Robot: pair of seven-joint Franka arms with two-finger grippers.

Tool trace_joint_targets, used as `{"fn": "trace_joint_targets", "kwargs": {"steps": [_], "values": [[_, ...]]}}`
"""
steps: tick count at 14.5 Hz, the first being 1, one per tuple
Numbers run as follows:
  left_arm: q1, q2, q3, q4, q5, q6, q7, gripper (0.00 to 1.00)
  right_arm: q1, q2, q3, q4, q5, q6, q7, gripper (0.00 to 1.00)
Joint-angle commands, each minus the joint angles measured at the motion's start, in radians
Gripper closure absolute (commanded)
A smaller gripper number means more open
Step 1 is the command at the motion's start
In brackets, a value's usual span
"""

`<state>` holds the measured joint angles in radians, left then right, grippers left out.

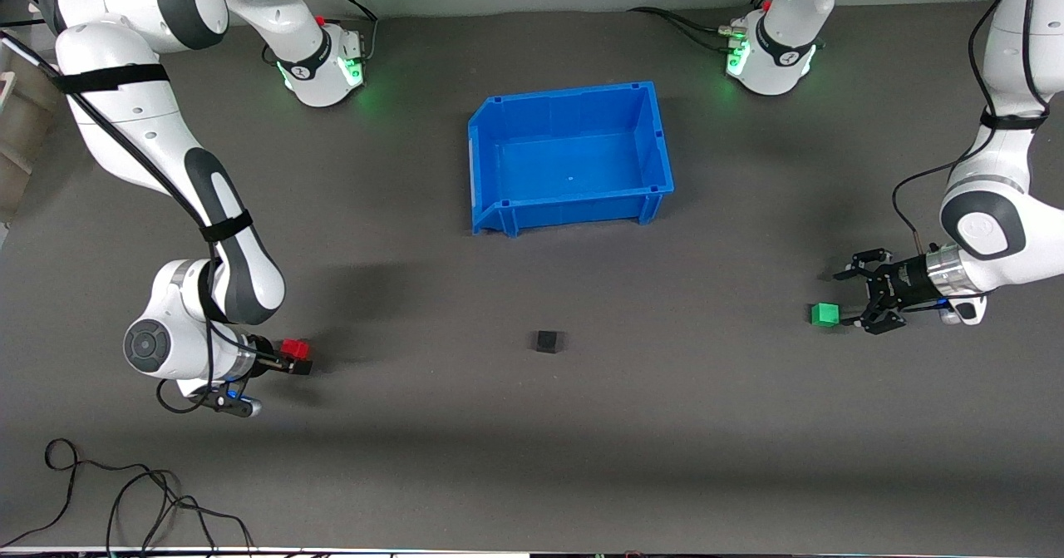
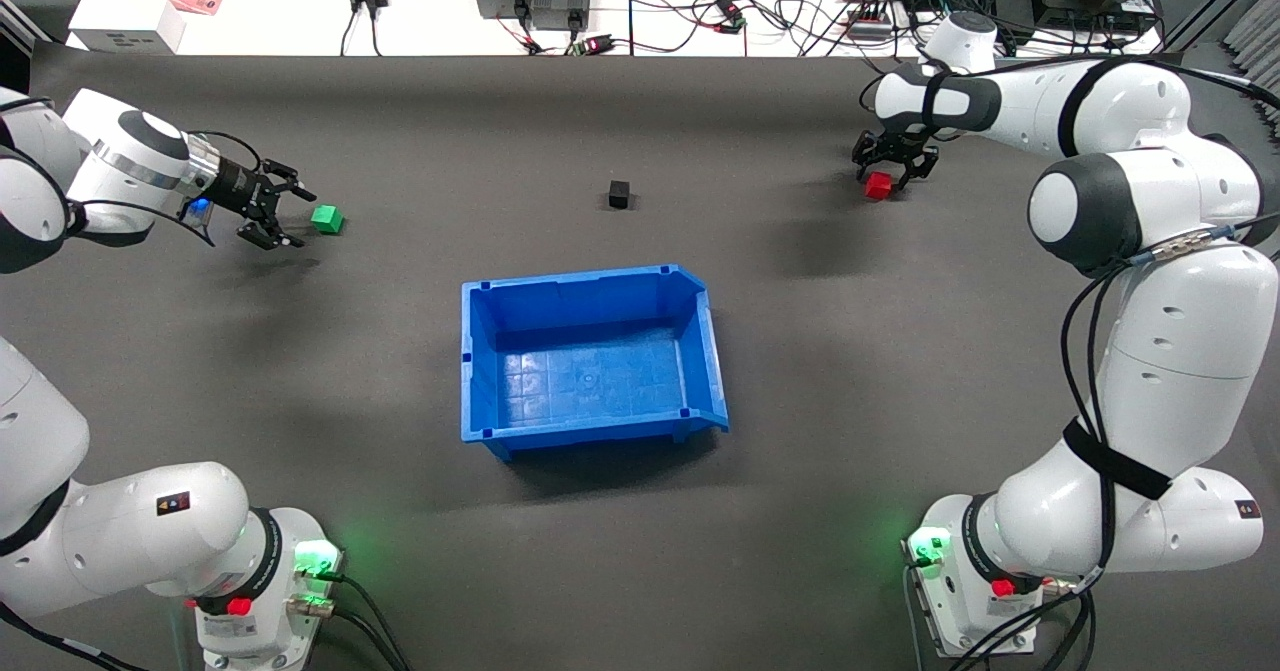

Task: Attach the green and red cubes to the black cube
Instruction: 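Close the right gripper on red while the left gripper grips green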

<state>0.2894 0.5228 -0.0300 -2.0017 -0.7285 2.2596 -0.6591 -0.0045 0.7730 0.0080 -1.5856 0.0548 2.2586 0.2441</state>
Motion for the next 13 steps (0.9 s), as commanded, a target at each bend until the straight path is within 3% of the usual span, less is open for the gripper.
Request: {"fn": "trace_joint_targets", "kwargs": {"steps": [1,8,9,11,13], "values": [[-0.012,0.022,0.002,0.027,-0.032,0.012,0.018,0.0,0.006,-0.003,-0.002,-0.005,0.013,0.016,0.018,0.25],[-0.019,0.046,-0.002,0.031,-0.037,0.046,0.018,0.0,0.023,-0.003,0.0,-0.022,0.013,0.016,0.038,0.27],[-0.019,0.046,-0.002,0.031,-0.037,0.046,0.018,0.04,0.031,-0.004,0.0,-0.024,0.013,0.016,0.038,0.27],[-0.019,0.046,-0.002,0.029,-0.038,0.044,0.018,0.21,0.029,-0.003,-0.002,-0.025,0.013,0.016,0.037,0.27],[-0.019,0.046,-0.01,0.029,-0.038,0.046,0.018,0.51,0.028,-0.003,-0.002,-0.025,0.013,0.016,0.037,0.27]]}}
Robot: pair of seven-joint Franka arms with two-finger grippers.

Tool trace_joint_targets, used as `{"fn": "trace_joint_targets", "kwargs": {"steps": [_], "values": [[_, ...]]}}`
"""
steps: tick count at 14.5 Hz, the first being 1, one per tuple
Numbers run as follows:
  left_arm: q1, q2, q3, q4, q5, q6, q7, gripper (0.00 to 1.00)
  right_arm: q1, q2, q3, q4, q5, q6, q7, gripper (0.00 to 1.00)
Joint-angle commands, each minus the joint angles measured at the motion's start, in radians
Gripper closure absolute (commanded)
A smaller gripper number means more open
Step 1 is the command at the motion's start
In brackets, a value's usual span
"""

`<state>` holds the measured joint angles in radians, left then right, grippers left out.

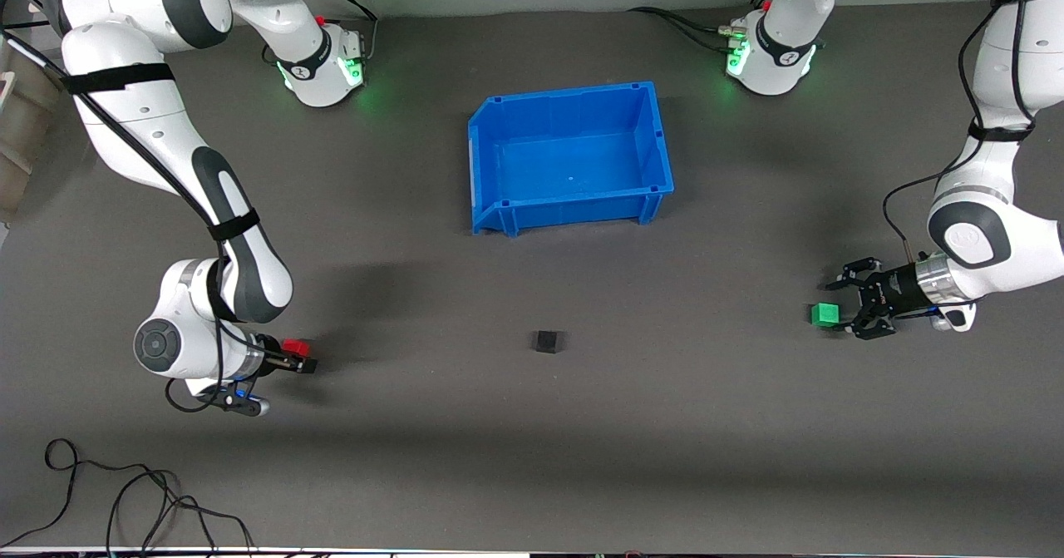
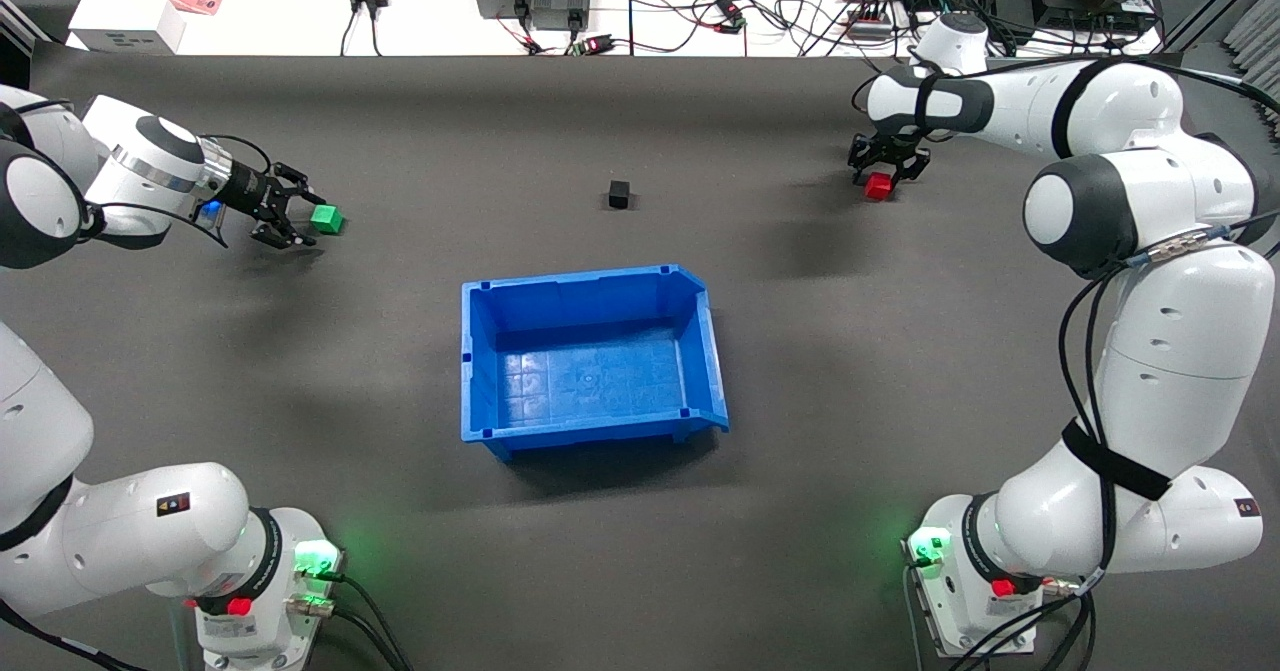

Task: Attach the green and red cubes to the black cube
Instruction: 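Close the right gripper on red while the left gripper grips green, then carry red with the right gripper while the left gripper carries green inward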

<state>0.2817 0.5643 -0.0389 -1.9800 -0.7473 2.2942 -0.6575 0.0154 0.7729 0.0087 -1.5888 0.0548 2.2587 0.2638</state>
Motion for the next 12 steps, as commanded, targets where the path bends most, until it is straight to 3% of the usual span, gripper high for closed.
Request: {"fn": "trace_joint_targets", "kwargs": {"steps": [1,3,4,8,12], "values": [[-0.012,0.005,-0.001,0.007,-0.02,0.01,0.015,0.62,0.008,-0.003,-0.003,-0.022,0.013,0.016,0.017,0.27],[-0.012,0.005,-0.001,0.007,-0.02,0.01,0.015,0.73,0.008,-0.003,-0.003,-0.022,0.013,0.016,0.015,0.27],[-0.012,0.005,-0.001,0.009,-0.02,0.007,0.015,0.73,0.006,-0.003,-0.003,-0.022,0.013,0.016,0.017,0.31],[0.0,-0.007,0.0,0.071,-0.018,-0.065,-0.017,0.73,0.006,-0.003,-0.003,-0.022,0.013,0.016,0.017,0.63],[-0.009,0.002,0.004,0.2,0.005,-0.189,-0.148,0.73,0.003,-0.003,-0.003,-0.022,0.011,0.016,0.015,0.84]]}}
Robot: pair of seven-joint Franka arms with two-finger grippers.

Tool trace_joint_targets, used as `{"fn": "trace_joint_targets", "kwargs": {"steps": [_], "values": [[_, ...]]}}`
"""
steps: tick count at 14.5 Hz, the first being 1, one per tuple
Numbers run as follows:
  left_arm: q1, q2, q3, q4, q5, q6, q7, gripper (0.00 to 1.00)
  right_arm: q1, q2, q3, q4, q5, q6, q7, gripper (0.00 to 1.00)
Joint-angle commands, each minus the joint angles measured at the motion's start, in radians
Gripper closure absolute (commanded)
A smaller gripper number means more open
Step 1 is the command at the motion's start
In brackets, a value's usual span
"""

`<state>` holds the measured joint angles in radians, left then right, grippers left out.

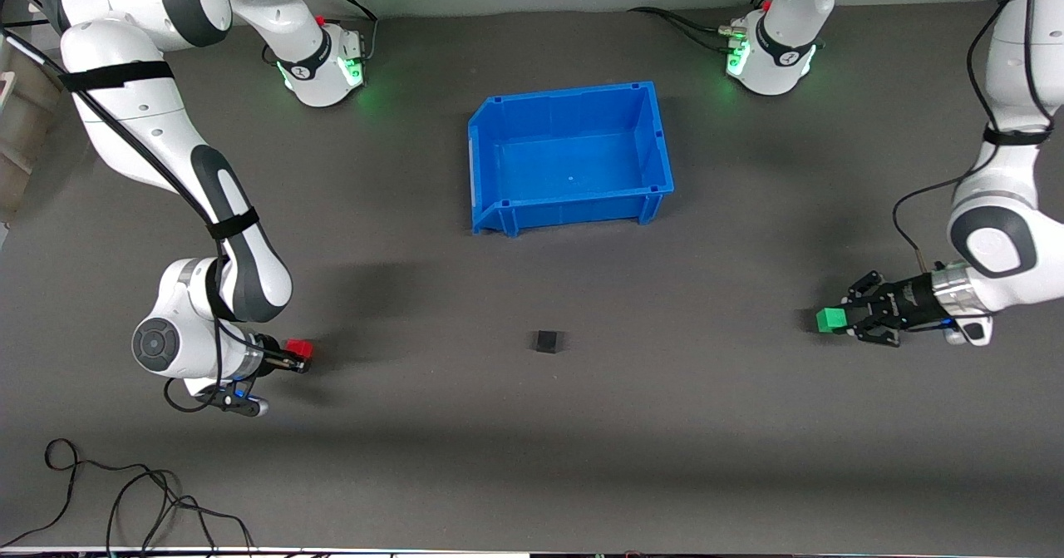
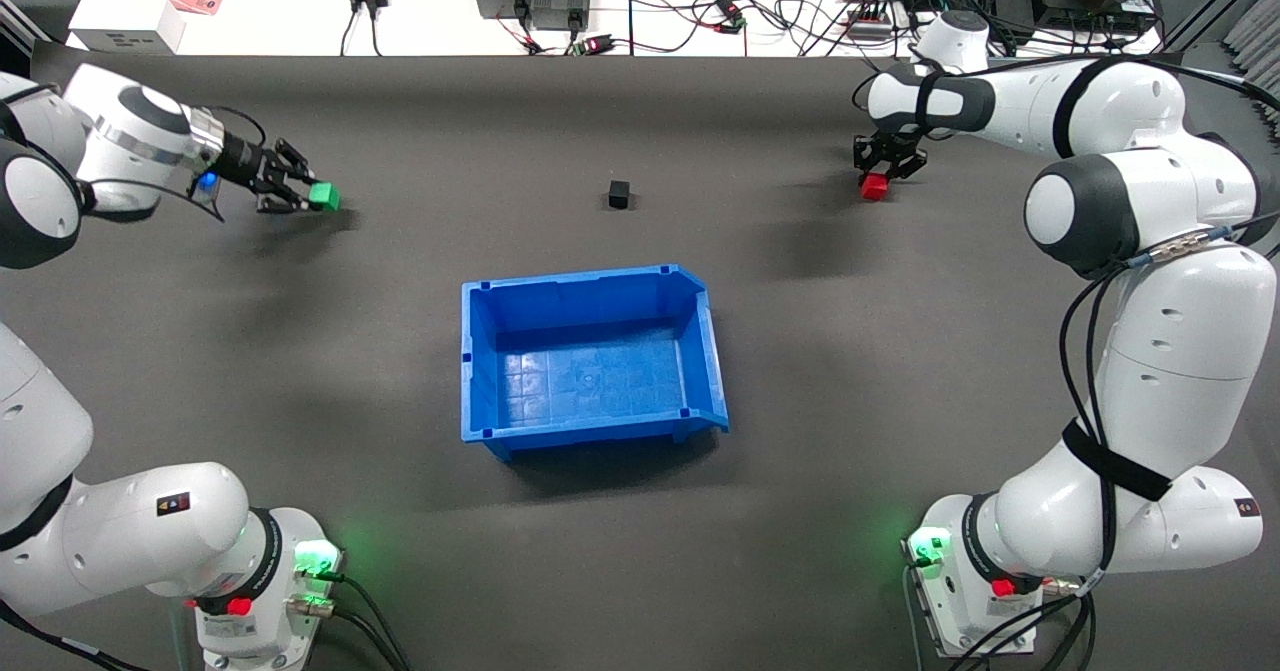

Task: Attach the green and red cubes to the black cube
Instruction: 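Carry red with the right gripper while the left gripper carries green inward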

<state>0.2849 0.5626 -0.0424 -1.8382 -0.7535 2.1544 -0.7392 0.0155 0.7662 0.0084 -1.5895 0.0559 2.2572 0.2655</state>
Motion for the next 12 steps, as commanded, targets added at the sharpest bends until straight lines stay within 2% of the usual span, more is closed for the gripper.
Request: {"fn": "trace_joint_targets", "kwargs": {"steps": [1,2,8,12], "values": [[-0.013,0.003,0.006,0.069,0.014,-0.054,-0.08,0.73,0.003,0.004,-0.002,-0.02,0.01,0.018,0.012,0.88],[-0.016,0.005,0.003,0.073,0.013,-0.053,-0.085,0.72,0.001,0.002,-0.002,-0.018,0.01,0.018,0.012,0.99],[-0.167,0.022,0.001,0.116,0.006,-0.031,-0.229,0.72,-0.017,-0.054,-0.005,0.032,0.021,-0.033,0.084,1.0],[-0.294,0.023,0.001,0.117,-0.006,0.024,-0.236,0.72,-0.005,-0.054,0.007,0.094,0.057,-0.125,0.43,1.0]]}}
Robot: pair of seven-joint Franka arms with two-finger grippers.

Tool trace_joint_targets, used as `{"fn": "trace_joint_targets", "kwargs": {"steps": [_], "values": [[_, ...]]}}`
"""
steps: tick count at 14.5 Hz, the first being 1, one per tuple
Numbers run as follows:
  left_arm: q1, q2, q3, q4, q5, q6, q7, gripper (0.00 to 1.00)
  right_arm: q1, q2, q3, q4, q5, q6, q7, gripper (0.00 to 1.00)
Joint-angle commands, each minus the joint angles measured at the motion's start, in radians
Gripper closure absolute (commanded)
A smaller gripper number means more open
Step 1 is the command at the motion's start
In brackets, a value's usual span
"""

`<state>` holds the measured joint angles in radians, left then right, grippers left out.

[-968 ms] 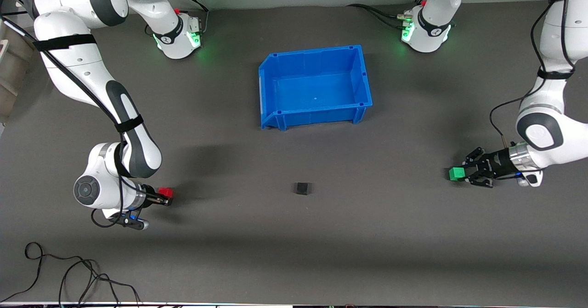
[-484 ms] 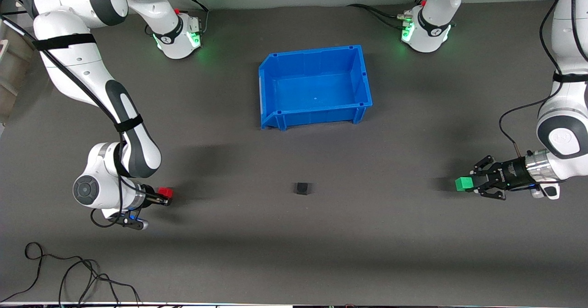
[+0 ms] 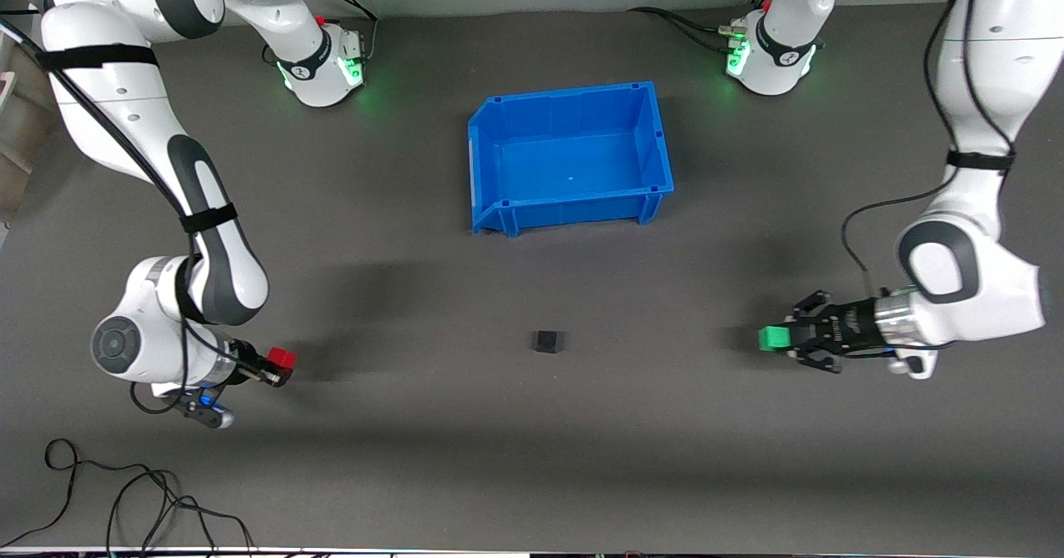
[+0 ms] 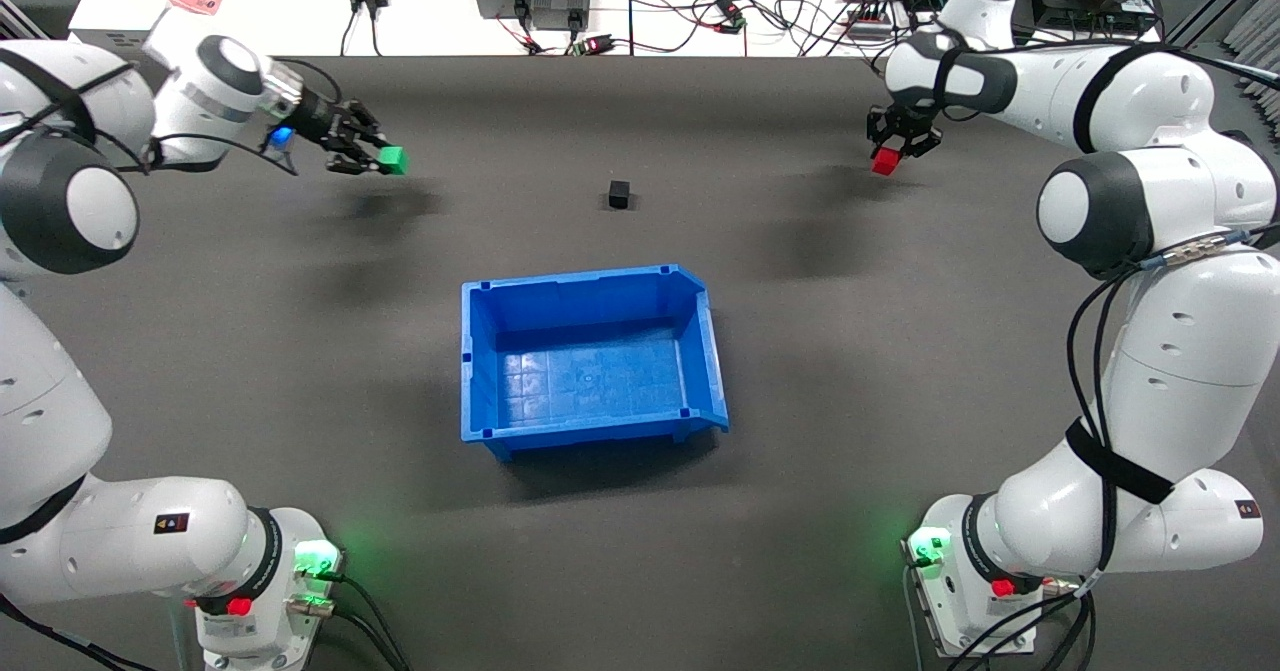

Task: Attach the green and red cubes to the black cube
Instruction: 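Carry red with the right gripper while the left gripper carries green inward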

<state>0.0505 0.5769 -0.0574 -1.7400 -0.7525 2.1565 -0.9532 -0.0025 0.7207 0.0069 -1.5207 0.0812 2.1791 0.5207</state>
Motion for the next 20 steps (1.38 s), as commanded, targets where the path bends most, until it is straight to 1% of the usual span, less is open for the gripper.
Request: {"fn": "trace_joint_targets", "kwargs": {"steps": [1,4,7,8,10,11,12,14,16,18,20], "values": [[-0.092,0.011,0.016,0.02,-0.01,0.038,-0.024,0.72,0.022,-0.009,0.015,0.033,0.057,-0.055,0.278,1.0],[-0.178,0.037,0.016,0.031,-0.037,0.123,-0.073,0.72,0.105,-0.004,0.018,0.06,0.072,-0.058,0.542,1.0],[-0.248,0.093,0.016,0.089,-0.039,0.143,-0.13,0.72,0.183,0.022,0.018,0.121,0.068,-0.056,0.87,1.0],[-0.277,0.109,0.016,0.1,-0.045,0.181,-0.154,0.72,0.215,0.031,0.016,0.128,0.071,-0.056,0.948,1.0],[-0.329,0.138,0.016,0.103,-0.057,0.265,-0.211,0.72,0.231,0.045,0.018,0.134,0.077,-0.056,1.114,1.0],[-0.345,0.15,0.016,0.115,-0.056,0.29,-0.244,0.72,0.239,0.052,0.019,0.154,0.077,-0.058,1.2,1.0],[-0.365,0.168,0.016,0.135,-0.056,0.299,-0.283,0.72,0.269,0.068,0.019,0.177,0.072,-0.059,1.269,1.0],[-0.399,0.196,0.016,0.168,-0.059,0.312,-0.335,0.72,0.344,0.094,0.013,0.192,0.068,-0.068,1.347,1.0],[-0.417,0.207,0.016,0.177,-0.059,0.335,-0.372,0.72,0.375,0.123,0.013,0.212,0.063,-0.065,1.455,1.0],[-0.438,0.237,0.016,0.218,-0.059,0.336,-0.421,0.72,0.433,0.181,0.01,0.289,0.06,-0.065,1.538,1.0],[-0.457,0.277,0.016,0.276,-0.059,0.336,-0.47,0.72,0.458,0.23,0.01,0.362,0.06,-0.065,1.598,1.0]]}}
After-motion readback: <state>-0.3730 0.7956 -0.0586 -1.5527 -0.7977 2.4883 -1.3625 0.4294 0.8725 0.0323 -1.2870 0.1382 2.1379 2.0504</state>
